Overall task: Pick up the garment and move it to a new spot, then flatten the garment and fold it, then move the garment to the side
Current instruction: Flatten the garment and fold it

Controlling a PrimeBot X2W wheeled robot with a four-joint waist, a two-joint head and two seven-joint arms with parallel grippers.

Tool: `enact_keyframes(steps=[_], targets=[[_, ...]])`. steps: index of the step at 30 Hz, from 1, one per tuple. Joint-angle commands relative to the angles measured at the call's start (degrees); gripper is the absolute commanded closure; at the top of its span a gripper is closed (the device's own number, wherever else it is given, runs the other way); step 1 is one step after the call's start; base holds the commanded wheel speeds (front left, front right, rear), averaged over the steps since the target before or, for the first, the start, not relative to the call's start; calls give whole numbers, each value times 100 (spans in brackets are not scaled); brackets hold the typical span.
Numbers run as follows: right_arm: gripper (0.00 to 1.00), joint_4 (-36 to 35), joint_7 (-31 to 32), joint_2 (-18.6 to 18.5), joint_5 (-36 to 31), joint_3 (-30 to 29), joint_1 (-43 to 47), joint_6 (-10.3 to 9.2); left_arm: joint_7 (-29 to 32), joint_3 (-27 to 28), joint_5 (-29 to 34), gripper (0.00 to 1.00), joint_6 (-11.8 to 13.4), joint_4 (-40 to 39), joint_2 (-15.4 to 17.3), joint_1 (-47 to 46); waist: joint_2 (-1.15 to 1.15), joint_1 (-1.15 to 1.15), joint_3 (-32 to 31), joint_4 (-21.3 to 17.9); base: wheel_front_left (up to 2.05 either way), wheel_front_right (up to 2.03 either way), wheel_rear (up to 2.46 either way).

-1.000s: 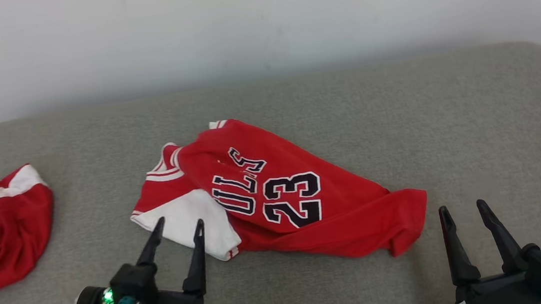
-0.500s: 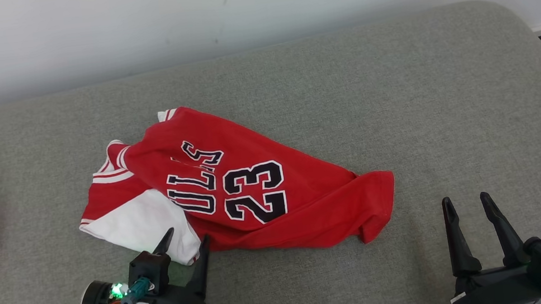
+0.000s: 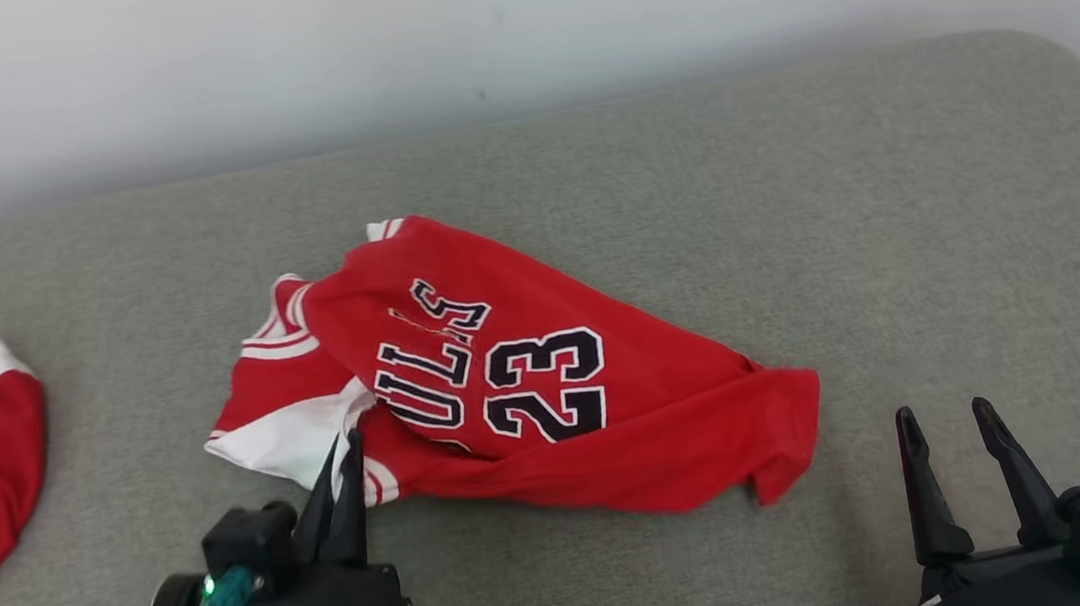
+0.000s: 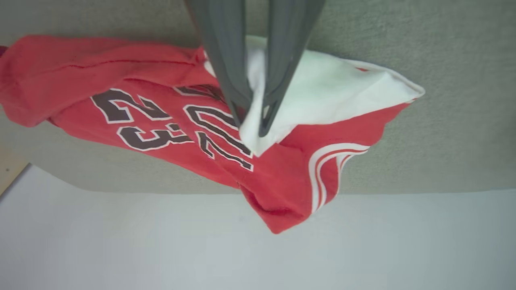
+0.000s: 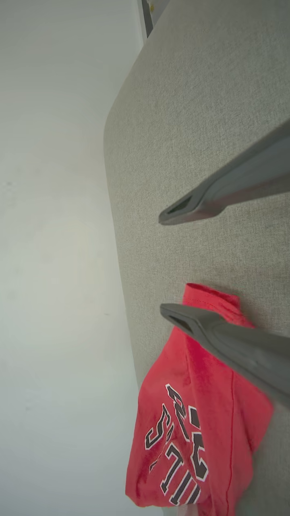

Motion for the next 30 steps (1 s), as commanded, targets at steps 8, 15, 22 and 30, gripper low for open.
enact_keyframes(steps=[8, 15, 22, 30], targets=[[0, 100, -3, -109, -2, -3, 114, -14, -17, 321, -305, 71, 88, -875, -319, 1377, 0, -1, -251, 569, 0, 0, 0], [0, 131, -3, -176, 16, -16, 131, -14, -17, 239, -488, 0, 221, -970, -344, 1843, 0, -1, -324, 723, 0, 0, 0], [0, 112, -3, -193, 43, -48, 206, -14, -18, 694, -204, 0, 271, -1449, -345, 1990, 0, -1, -398, 786, 0, 0, 0], [0, 82, -3, -144, 10, 0, 255, -14, -17, 1440, 234, 0, 196, -1963, -246, 2168, 0, -1, -498, 734, 0, 0, 0]])
